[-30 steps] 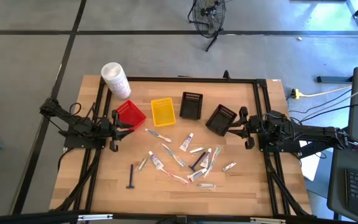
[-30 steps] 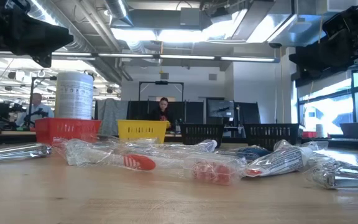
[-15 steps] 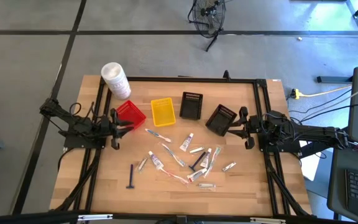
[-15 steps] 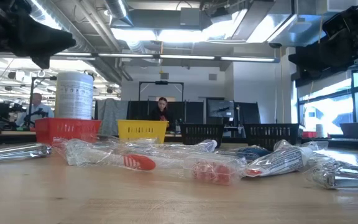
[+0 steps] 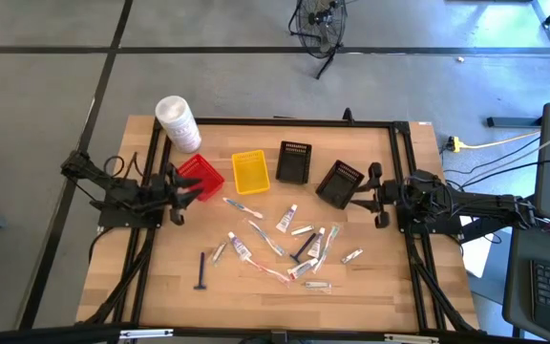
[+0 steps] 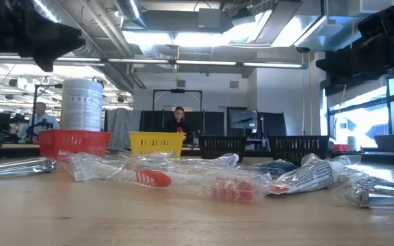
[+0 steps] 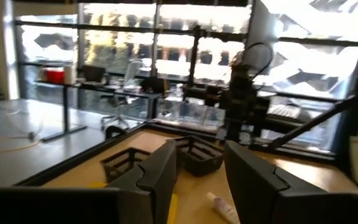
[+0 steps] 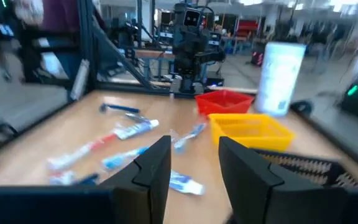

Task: Pick & Place Travel size toiletries
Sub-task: Put the blue toothbrush into the red bin

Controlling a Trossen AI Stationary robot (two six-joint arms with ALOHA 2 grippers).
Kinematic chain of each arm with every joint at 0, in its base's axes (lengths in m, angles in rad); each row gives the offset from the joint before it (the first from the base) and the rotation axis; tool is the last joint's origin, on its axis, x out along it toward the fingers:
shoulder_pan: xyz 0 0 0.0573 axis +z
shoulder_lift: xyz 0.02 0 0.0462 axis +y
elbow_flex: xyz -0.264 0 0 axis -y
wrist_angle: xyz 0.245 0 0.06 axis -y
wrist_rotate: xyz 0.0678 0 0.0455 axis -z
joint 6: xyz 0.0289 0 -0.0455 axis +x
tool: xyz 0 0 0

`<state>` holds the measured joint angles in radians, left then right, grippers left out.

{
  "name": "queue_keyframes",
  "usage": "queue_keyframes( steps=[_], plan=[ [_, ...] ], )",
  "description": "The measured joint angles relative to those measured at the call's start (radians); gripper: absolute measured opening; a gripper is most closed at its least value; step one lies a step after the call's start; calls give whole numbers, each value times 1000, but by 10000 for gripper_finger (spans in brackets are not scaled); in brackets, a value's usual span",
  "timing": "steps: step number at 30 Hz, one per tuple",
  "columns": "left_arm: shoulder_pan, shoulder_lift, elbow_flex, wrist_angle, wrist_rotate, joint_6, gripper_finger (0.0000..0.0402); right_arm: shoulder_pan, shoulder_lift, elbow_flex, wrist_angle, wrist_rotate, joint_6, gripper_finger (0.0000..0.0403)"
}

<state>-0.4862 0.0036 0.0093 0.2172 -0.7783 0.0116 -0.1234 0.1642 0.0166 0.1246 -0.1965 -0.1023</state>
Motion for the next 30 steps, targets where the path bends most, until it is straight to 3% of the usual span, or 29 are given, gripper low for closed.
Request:
queue_keyframes(
  steps=[4, 9, 13, 19, 24, 30],
  plan=[
    [0, 47, 0, 45, 52, 49, 137, 0, 0, 0, 0, 38, 11, 137],
    [3, 169, 1, 130, 17, 80, 137, 0, 0, 0, 1, 40, 95, 127],
    [24, 288, 27, 148, 20, 41, 137, 0, 0, 0, 8, 82, 51, 120],
    [75, 481, 98, 151, 42, 12, 137, 0, 0, 0, 29, 270, -111, 113],
    [135, 636, 157, 148, 86, -34, 137, 0, 0, 0, 172, 447, -220, 104],
    [212, 815, 222, 146, 154, -36, 154, 0, 0, 0, 323, 392, -229, 91]
  ],
)
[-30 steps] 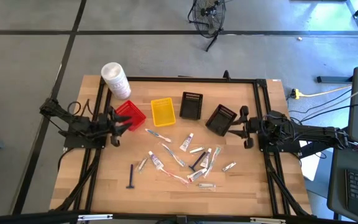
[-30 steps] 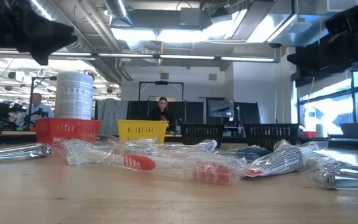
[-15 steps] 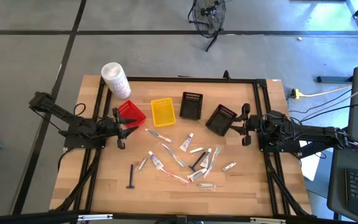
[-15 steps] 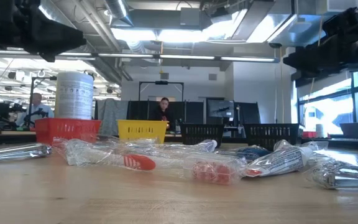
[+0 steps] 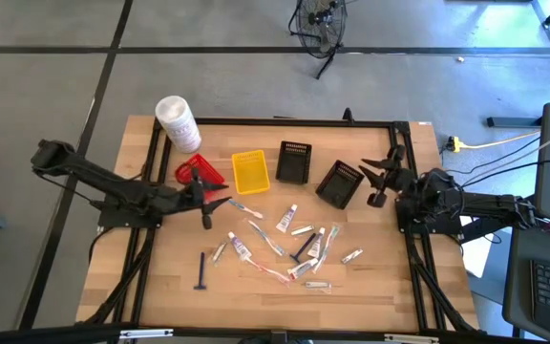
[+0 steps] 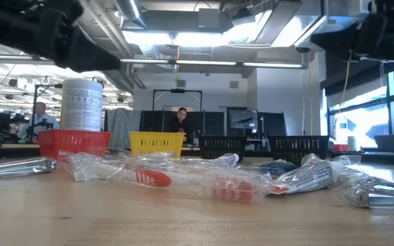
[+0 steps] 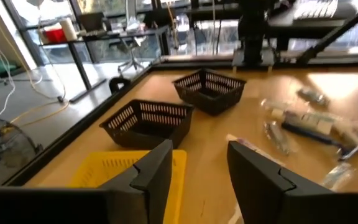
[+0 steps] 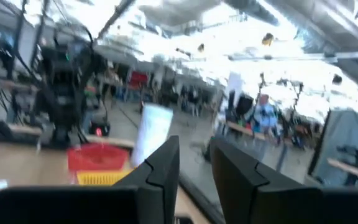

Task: Pick & Place Travel size toiletries
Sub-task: Put the blue toothbrush into the red bin

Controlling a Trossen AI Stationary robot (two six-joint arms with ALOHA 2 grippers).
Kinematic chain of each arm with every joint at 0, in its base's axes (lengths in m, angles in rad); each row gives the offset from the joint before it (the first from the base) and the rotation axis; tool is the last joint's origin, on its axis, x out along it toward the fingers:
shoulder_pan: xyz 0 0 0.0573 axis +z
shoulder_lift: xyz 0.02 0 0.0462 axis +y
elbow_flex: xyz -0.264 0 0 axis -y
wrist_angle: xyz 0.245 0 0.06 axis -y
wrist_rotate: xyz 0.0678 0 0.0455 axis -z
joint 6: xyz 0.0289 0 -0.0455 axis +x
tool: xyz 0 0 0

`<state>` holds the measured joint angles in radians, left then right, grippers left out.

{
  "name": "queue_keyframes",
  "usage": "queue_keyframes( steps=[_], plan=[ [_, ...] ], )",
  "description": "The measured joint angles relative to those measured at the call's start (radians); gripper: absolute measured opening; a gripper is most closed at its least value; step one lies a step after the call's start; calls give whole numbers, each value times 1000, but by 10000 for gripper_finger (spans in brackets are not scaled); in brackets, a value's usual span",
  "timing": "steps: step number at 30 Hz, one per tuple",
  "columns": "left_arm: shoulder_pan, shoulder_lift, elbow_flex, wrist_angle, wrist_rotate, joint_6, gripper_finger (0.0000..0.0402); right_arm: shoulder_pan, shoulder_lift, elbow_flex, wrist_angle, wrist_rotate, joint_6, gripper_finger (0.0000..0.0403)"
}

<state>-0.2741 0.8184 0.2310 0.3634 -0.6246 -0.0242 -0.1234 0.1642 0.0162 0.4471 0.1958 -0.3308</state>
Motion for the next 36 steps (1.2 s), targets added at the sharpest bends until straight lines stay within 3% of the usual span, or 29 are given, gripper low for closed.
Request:
queue_keyframes(
  steps=[3, 15, 19, 26, 32, 36],
  plan=[
    [41, 76, 43, 0, 41, 0, 167, 0, 0, 0, 15, -4, -3, 87],
    [206, 353, 240, -150, 388, -18, 182, 0, 1, 0, 138, -29, -41, 83],
    [236, 447, 287, -150, 404, -17, 182, -16, 20, 0, 170, -23, -52, 85],
    [256, 596, 382, -162, 529, -7, 183, -68, 158, 71, 226, -82, -52, 107],
    [257, 684, 446, -291, 544, -9, 183, -95, 349, 180, 228, -186, -44, 106],
    [257, 739, 476, -322, 578, -24, 183, -98, 492, 226, 192, -183, 7, 110]
  ],
)
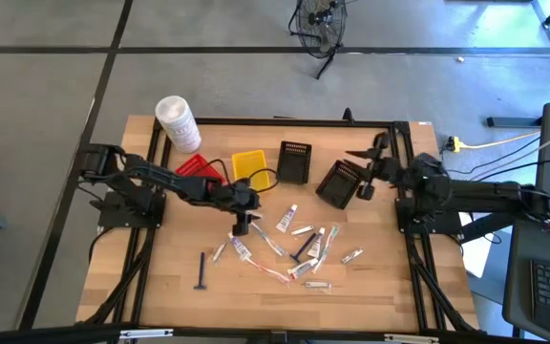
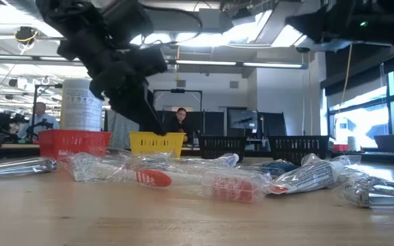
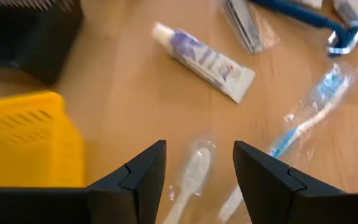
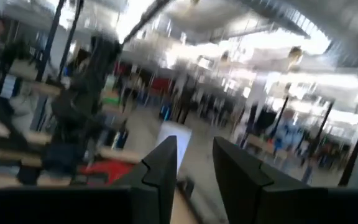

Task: Pick & Place Travel size toiletries
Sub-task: Put the blue toothbrush into the red bin

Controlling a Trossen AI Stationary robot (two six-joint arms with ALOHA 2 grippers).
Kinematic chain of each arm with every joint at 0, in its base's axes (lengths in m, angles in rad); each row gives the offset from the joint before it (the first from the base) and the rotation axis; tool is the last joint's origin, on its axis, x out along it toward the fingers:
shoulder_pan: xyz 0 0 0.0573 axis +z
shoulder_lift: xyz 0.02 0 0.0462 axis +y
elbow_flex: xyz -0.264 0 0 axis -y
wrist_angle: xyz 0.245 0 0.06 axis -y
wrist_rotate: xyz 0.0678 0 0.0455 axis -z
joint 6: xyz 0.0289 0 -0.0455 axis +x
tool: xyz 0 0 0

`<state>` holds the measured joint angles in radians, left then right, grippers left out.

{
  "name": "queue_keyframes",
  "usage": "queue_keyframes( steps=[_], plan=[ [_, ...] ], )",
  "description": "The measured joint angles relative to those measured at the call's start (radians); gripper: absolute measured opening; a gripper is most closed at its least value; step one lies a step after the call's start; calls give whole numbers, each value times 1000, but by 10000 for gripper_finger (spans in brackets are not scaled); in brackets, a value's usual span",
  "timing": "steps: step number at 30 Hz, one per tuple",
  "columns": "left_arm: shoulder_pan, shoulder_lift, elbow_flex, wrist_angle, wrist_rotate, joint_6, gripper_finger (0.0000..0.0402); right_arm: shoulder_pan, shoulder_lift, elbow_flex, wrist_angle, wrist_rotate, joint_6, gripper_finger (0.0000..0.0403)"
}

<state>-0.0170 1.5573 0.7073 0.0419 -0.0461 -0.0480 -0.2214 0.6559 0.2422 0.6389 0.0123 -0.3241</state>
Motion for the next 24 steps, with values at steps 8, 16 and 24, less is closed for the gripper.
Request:
queue_keyframes(
  steps=[8, 16, 24],
  plan=[
    [1, 74, 14, -61, 12, 5, 183, 0, 226, 60, -13, 6, -2, 164],
    [1, 141, 18, -77, -31, 11, 178, -1, 370, 130, -15, 6, -5, 191],
    [1, 134, 16, -74, -30, -18, 105, -1, 464, 165, -15, 6, -6, 173]
  ],
)
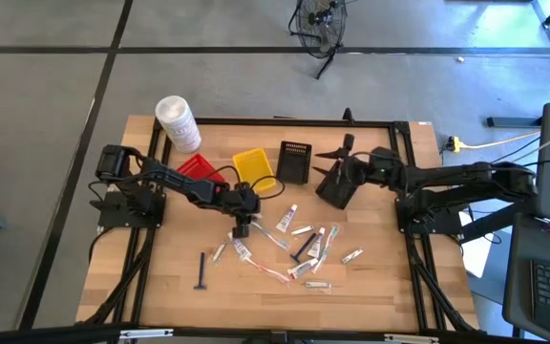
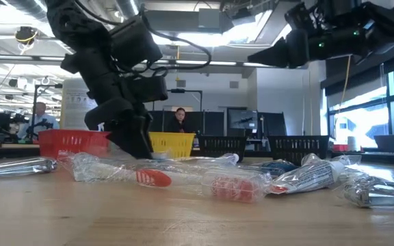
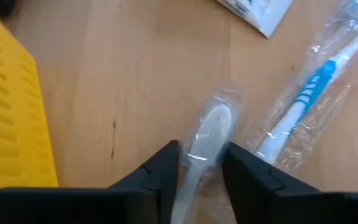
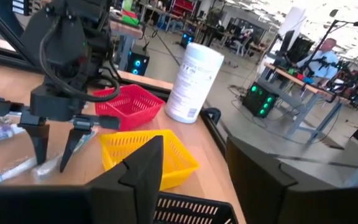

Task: Pick & Place Travel size toiletries
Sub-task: Put the blue toothbrush into the red bin

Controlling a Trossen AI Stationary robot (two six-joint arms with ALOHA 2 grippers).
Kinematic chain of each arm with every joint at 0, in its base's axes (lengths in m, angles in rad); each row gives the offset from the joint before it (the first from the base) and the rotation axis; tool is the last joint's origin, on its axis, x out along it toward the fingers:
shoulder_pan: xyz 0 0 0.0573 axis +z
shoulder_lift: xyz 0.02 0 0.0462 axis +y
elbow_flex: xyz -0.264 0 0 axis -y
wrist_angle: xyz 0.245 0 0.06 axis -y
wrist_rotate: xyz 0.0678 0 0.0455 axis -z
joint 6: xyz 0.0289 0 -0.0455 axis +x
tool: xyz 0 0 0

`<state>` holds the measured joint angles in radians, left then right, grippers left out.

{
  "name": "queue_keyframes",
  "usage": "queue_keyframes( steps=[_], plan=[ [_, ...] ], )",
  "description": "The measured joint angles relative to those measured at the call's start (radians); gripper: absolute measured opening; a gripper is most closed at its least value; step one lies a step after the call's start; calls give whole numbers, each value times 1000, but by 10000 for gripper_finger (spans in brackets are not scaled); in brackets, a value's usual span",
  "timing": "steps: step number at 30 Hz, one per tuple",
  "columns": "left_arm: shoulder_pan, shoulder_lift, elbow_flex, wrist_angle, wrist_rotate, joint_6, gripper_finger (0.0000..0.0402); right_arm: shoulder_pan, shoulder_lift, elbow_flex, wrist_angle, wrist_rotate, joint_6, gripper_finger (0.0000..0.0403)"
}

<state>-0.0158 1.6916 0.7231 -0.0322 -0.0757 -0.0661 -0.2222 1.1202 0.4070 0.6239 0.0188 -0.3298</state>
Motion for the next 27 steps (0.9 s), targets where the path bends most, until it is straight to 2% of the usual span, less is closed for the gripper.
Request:
queue_keyframes(
  steps=[5, 14, 19, 27],
  plan=[
    [-5, -41, -8, -18, 0, -46, 69, 0, 22, 6, 1, 0, 0, 160],
    [-8, -205, -6, -102, -57, -114, 61, 0, 24, 7, 1, 0, 1, 147],
    [-17, -325, -5, -250, -176, -154, 62, 0, 24, 7, 3, 0, 1, 147],
    [28, -484, -5, -524, -428, -359, 63, -1, 24, 7, 4, 3, 1, 155]
  ],
)
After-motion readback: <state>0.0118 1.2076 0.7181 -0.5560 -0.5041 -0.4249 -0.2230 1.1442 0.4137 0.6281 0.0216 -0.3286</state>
